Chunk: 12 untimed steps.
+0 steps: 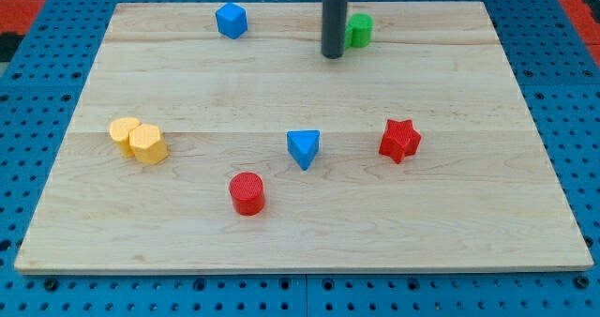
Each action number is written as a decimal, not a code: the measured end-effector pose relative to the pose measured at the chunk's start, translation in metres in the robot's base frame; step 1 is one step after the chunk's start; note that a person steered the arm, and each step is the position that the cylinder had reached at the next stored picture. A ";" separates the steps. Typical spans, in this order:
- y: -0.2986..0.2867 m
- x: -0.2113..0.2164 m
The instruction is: Move the blue triangle towards the center left of the board
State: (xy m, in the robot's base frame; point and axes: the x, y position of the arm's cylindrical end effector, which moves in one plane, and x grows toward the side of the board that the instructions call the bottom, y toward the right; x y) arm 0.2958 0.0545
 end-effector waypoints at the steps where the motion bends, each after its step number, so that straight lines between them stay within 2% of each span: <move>1: 0.003 0.001; 2: -0.007 0.025; 4: -0.007 0.100; 7: -0.010 0.181; 9: -0.052 0.184; 11: -0.064 0.154; 12: -0.082 0.160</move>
State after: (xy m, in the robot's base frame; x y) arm 0.4556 -0.0271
